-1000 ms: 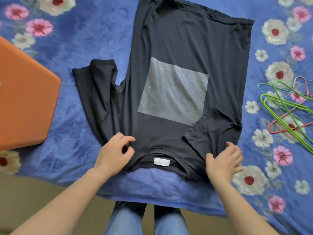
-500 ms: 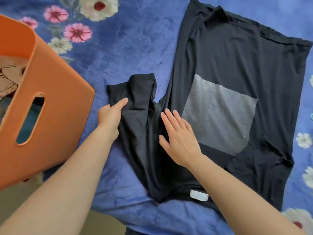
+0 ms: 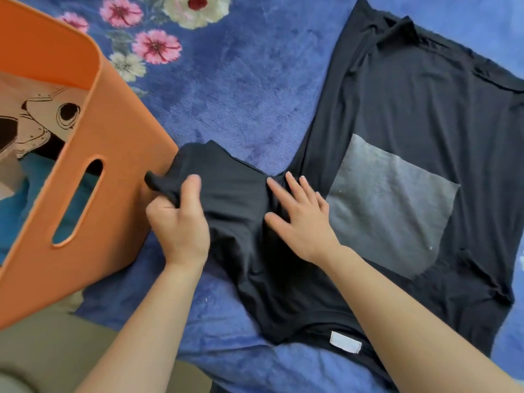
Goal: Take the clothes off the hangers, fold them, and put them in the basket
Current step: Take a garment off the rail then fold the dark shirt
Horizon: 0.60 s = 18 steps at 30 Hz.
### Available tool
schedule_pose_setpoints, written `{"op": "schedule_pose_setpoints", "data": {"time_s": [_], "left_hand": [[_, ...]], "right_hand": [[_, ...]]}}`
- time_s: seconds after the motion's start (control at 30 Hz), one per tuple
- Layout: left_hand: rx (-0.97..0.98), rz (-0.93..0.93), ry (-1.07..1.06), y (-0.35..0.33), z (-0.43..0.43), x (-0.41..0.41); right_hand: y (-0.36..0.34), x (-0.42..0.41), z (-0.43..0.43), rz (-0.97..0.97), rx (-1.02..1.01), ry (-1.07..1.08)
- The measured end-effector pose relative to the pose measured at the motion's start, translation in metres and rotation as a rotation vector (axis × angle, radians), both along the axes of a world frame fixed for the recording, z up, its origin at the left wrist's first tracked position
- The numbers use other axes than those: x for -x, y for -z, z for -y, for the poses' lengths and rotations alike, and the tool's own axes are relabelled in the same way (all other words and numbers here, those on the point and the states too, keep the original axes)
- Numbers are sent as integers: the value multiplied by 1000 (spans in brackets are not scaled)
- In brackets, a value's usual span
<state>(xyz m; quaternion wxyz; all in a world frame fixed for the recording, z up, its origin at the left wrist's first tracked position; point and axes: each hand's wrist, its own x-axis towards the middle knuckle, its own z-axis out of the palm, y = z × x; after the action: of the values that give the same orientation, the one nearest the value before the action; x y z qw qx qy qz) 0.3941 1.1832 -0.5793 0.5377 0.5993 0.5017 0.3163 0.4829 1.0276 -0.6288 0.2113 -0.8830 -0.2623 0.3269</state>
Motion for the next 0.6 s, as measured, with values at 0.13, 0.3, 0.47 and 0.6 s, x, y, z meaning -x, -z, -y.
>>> {"op": "schedule_pose_setpoints", "data": {"time_s": [0.13, 0.3, 0.47, 0.6], "left_hand": [[-456, 35, 705, -10, 49, -6], [-834, -303, 1582, 31, 100, 20], [-784, -716, 1227, 42, 96, 55], [-582, -593, 1078, 48, 77, 74]], "right_hand": [[-28, -35, 16, -621, -553, 944], [-31, -45, 78, -912, -504, 1187], [-32, -37, 79, -740, -350, 973], [-21, -38, 76, -316, -263, 886]]}}
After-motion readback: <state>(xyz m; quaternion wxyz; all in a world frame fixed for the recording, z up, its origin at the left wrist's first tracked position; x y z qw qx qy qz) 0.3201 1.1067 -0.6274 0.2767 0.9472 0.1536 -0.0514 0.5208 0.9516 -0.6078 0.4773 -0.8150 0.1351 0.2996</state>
